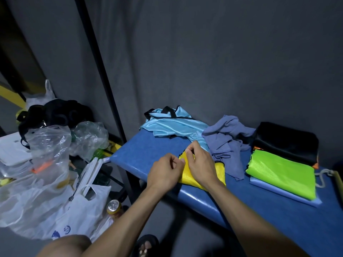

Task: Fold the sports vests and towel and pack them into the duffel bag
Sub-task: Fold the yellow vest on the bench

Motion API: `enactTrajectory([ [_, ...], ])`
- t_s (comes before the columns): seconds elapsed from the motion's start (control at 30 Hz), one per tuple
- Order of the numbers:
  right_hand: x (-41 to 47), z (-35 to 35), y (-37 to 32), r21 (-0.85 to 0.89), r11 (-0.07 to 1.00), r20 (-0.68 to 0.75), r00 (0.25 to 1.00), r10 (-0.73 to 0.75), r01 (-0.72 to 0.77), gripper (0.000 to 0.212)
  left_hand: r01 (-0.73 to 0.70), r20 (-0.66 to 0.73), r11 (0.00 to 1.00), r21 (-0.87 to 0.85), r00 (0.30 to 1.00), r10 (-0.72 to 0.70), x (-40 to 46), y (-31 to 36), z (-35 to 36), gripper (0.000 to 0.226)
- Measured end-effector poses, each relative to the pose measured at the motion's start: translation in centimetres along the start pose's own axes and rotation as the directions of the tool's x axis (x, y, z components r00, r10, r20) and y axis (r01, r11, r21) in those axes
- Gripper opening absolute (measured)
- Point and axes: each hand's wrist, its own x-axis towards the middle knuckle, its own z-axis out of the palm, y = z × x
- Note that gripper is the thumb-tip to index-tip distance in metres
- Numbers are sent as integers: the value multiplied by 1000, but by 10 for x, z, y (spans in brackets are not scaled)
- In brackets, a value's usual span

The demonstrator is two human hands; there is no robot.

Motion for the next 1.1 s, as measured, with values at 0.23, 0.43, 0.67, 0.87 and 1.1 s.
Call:
enactTrajectory([
  [0.23,0,2,3,27,1000,2,1000,-14,14,15,18,69,998,-63,998,-14,14,8,11,34],
  [0.43,2,4,4,-4,1000,53,999,-9,9,15,32,37,998,50,999,-34,24,9,13,40],
  [0.67,5,-26,16,-353,929,67,993,-93,110,20,-36,-134,987,155,989,57,22,2,23,35],
  [0.87,-10,-48,35,-601,799,21,1000,-6,18,33,-43,-151,975,216,985,77,22,4,21,32],
  [1.1,-9,-43,32,-393,908,-7,987,158,-148,35,-108,-12,959,262,993,115,35,2,9,12],
])
